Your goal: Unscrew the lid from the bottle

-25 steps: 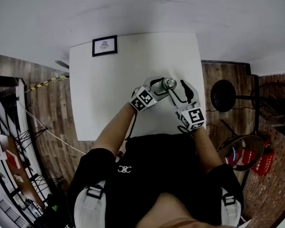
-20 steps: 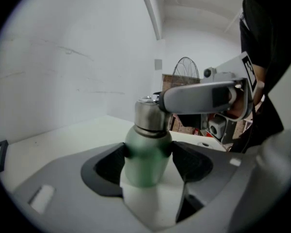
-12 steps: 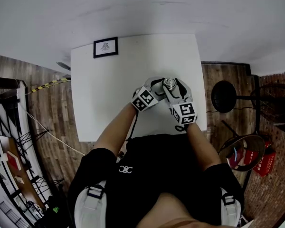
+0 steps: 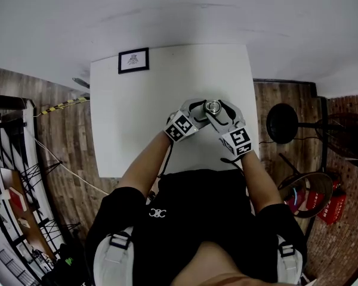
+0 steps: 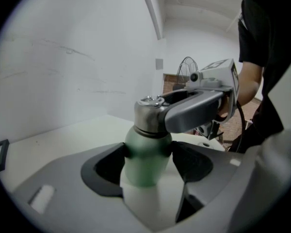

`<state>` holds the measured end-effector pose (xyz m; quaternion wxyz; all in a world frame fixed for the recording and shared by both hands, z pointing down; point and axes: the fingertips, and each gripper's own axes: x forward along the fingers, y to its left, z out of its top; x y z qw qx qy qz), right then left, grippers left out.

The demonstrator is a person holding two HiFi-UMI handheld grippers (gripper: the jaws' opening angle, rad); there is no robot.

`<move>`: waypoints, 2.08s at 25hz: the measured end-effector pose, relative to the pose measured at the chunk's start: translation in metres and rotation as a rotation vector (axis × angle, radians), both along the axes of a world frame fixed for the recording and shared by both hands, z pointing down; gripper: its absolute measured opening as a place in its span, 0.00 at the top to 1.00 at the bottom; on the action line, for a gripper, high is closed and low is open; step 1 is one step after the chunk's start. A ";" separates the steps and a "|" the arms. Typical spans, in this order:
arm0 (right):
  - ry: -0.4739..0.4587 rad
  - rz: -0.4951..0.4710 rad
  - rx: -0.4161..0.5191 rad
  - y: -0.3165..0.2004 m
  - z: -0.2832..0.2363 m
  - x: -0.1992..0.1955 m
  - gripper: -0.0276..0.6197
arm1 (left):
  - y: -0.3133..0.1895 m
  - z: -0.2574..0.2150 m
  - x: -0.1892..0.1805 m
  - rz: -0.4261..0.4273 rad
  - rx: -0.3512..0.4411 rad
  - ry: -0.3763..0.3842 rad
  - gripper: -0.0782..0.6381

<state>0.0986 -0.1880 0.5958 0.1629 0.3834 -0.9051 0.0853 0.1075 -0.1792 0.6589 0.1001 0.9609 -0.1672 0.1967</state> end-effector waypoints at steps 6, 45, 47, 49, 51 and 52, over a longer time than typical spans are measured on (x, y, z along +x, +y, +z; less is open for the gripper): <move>0.020 -0.259 -0.022 0.005 0.000 0.001 0.57 | 0.001 -0.002 0.001 0.002 0.002 -0.001 0.39; -0.222 0.533 0.297 0.036 -0.163 0.046 0.57 | 0.019 -0.213 -0.181 -0.759 0.320 0.132 0.82; -0.211 0.536 0.322 0.038 -0.172 0.047 0.57 | 0.021 -0.222 -0.185 -0.768 0.335 0.147 0.82; -0.212 0.544 0.334 0.040 -0.178 0.048 0.57 | 0.022 -0.227 -0.187 -0.775 0.339 0.155 0.82; -0.218 0.551 0.334 0.040 -0.179 0.049 0.57 | 0.022 -0.229 -0.188 -0.779 0.330 0.157 0.82; -0.219 0.551 0.334 0.040 -0.180 0.049 0.57 | 0.022 -0.229 -0.187 -0.776 0.331 0.160 0.82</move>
